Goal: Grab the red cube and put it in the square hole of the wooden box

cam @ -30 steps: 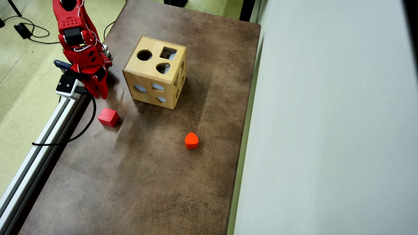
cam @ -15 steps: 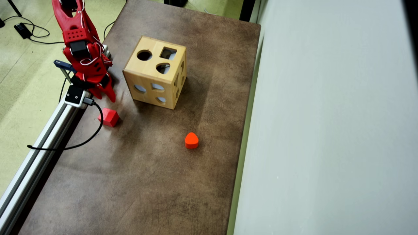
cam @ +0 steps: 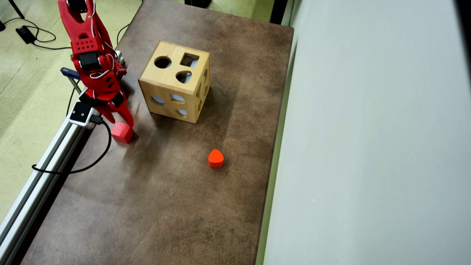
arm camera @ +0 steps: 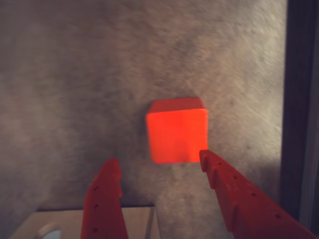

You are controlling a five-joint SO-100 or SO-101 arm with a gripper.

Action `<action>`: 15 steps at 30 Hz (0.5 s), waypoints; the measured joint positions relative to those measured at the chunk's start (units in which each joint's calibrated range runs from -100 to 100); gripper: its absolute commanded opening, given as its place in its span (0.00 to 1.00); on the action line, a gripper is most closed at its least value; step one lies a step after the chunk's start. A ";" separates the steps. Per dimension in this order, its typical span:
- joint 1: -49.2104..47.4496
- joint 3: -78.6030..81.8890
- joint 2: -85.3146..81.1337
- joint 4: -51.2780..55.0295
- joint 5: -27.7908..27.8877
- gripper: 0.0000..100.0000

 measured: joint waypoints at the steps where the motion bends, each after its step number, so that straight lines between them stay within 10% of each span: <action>1: 0.14 0.00 0.68 0.00 0.00 0.26; 15: 0.50 0.00 0.93 -0.16 0.00 0.36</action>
